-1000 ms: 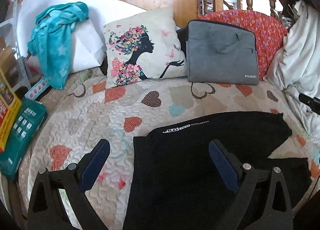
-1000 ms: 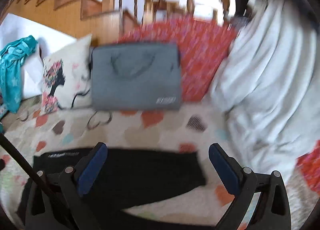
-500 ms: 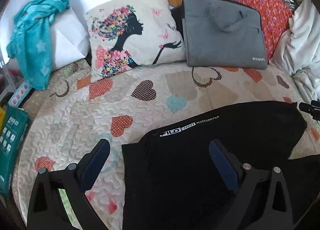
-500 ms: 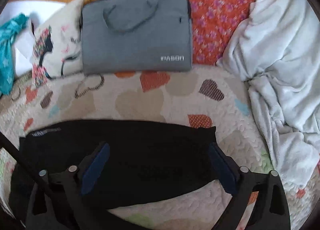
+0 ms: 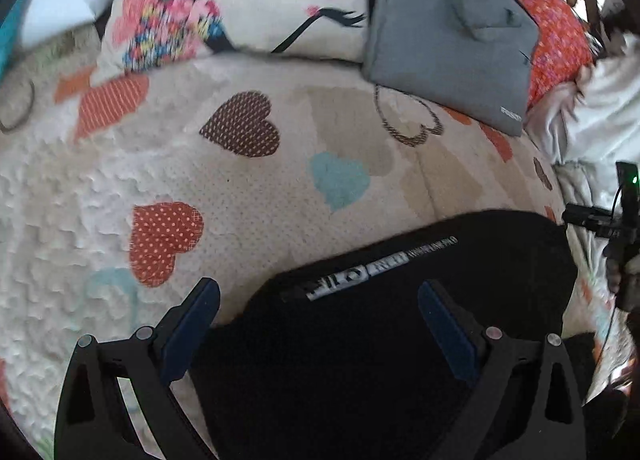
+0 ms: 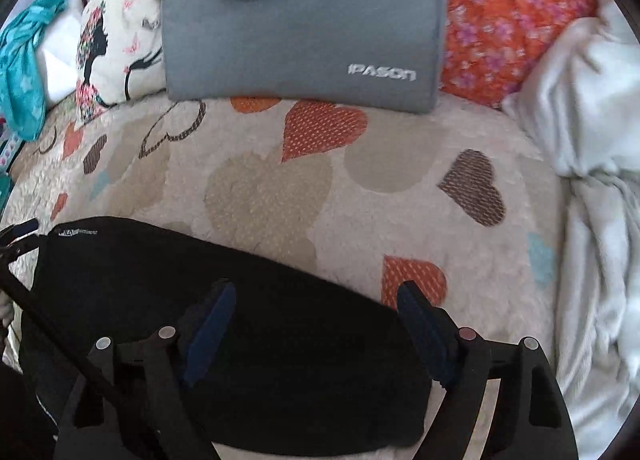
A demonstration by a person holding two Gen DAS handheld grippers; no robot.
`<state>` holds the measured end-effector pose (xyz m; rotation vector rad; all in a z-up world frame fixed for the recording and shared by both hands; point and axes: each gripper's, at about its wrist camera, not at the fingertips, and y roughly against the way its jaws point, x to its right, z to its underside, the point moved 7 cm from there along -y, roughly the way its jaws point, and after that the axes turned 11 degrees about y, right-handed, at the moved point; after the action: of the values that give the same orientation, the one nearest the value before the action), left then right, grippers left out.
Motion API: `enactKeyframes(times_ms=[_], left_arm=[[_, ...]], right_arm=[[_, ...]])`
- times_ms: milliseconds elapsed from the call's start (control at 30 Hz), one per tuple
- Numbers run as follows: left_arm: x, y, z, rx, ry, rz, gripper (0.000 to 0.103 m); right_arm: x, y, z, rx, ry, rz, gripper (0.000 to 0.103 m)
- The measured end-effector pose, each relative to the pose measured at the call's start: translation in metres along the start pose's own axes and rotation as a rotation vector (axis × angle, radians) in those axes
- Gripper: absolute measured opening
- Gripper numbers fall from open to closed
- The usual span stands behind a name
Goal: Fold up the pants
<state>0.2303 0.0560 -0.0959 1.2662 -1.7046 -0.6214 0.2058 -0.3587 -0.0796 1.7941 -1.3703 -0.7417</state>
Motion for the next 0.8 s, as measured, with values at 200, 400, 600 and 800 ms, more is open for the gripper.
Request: enactKeyframes(times_ms=[200, 400, 600, 800], left_arm=[[-0.015, -0.015, -0.008, -0.018, -0.005, -0.016, 0.099], [-0.003, -0.035, 0.004, -0.087, -0.103, -0.021, 0.099], [0.020, -0.025, 0.014, -0.123, -0.189, -0.057, 0.017], [0.021, -0.011, 0.013, -0.069, -0.189, -0.083, 0.017]], right_arm=[[-0.007, -0.040, -0.021, -0.035, 0.061, -0.045, 0.086], [-0.016, -0.070, -0.023, -0.068, 0.106, -0.049, 0.090], [-0.034, -0.061, -0.018, -0.048, 0.115, -0.111, 0.052], [-0.062, -0.051, -0.007, -0.076, 0.139, -0.177, 0.007]])
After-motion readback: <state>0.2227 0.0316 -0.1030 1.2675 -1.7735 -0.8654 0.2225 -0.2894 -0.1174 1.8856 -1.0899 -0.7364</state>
